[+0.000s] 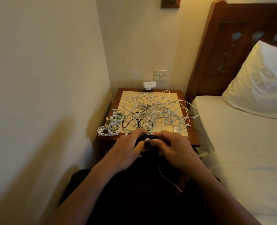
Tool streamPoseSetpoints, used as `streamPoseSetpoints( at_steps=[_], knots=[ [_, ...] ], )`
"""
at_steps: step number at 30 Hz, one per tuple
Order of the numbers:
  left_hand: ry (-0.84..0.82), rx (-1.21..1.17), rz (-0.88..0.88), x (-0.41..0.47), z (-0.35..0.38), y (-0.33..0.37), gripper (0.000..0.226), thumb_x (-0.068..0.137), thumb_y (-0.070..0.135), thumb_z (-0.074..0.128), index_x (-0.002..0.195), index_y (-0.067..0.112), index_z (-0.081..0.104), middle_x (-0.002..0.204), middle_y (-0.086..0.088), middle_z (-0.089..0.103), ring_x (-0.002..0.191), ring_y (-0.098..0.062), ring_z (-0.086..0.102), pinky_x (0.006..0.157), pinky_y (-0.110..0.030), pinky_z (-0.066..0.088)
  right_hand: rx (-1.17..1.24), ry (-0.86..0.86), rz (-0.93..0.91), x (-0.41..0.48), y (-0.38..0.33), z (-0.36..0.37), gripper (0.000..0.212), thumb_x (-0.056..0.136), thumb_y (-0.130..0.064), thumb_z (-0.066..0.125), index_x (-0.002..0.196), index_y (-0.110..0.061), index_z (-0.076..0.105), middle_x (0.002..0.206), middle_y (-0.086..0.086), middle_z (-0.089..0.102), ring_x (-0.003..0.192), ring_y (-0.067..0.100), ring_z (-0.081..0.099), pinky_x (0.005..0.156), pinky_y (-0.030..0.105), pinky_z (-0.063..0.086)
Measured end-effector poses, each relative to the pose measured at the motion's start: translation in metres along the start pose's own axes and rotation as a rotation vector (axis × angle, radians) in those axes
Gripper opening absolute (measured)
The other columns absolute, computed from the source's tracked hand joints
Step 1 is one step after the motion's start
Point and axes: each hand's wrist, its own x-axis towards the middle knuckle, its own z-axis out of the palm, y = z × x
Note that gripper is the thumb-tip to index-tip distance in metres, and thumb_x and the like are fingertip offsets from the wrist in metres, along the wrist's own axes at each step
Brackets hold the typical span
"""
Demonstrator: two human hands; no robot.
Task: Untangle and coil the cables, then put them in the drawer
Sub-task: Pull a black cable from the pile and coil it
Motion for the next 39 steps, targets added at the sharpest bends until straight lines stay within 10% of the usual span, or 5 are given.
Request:
streamPoseSetpoints(
  at_steps=[6,13,21,34,39],
  knots=[
    [-0.062,-0.45,-0.116,-0.002,-0.009,0.004,0.029,0.103,0.01,0.057,0.126,0.026,0.063,0.105,0.004,0.076,0.097,-0.003,0.071,0.08,-0.014,0.052,-0.026,0.06,-0.072,-0.004,0.01,-0.001,0.023,0.101,-0.016,0.064,0.117,-0.028,0.075,0.079,-0.009,0.074,0.075,0.005,0.072,0.072,0.035,0.061],
    [0.031,-1.395,-0.298,-0.001,0.007,0.002,0.03,0.093,0.013,0.059,0.12,0.005,0.068,0.086,-0.012,0.07,0.081,-0.019,0.069,0.084,-0.033,0.059,0.134,0.041,-0.016,0.002,0.007,-0.004,0.019,0.101,-0.014,0.065,0.111,-0.025,0.076,0.092,-0.007,0.078,0.086,0.008,0.076,0.08,0.035,0.063],
    [-0.087,-1.659,-0.34,-0.009,0.012,0.003,0.034,0.101,0.02,0.049,0.116,0.004,0.074,0.07,-0.006,0.047,0.07,-0.022,0.056,0.086,-0.038,0.043,0.924,-0.1,0.249,-0.001,0.012,0.004,0.014,0.094,-0.012,0.066,0.101,-0.011,0.077,0.096,0.018,0.07,0.075,0.018,0.06,0.068,0.026,0.052],
    [-0.036,-0.521,-0.346,-0.013,0.014,-0.01,0.011,0.097,0.03,0.068,0.104,0.029,0.075,0.096,0.006,0.076,0.089,-0.002,0.07,0.068,-0.007,0.047,0.39,-0.094,0.269,-0.002,0.024,0.012,0.018,0.096,-0.016,0.071,0.106,-0.031,0.075,0.097,-0.007,0.077,0.093,0.009,0.072,0.081,0.028,0.055],
    [-0.015,-0.145,-0.232,-0.011,0.013,-0.02,0.011,0.098,0.037,0.065,0.104,0.035,0.074,0.095,0.015,0.072,0.092,0.004,0.063,0.076,-0.017,0.044,0.499,-0.084,0.296,-0.002,0.03,0.018,0.017,0.096,-0.011,0.071,0.109,-0.022,0.073,0.098,0.003,0.078,0.096,0.019,0.076,0.081,0.033,0.06]
  ],
)
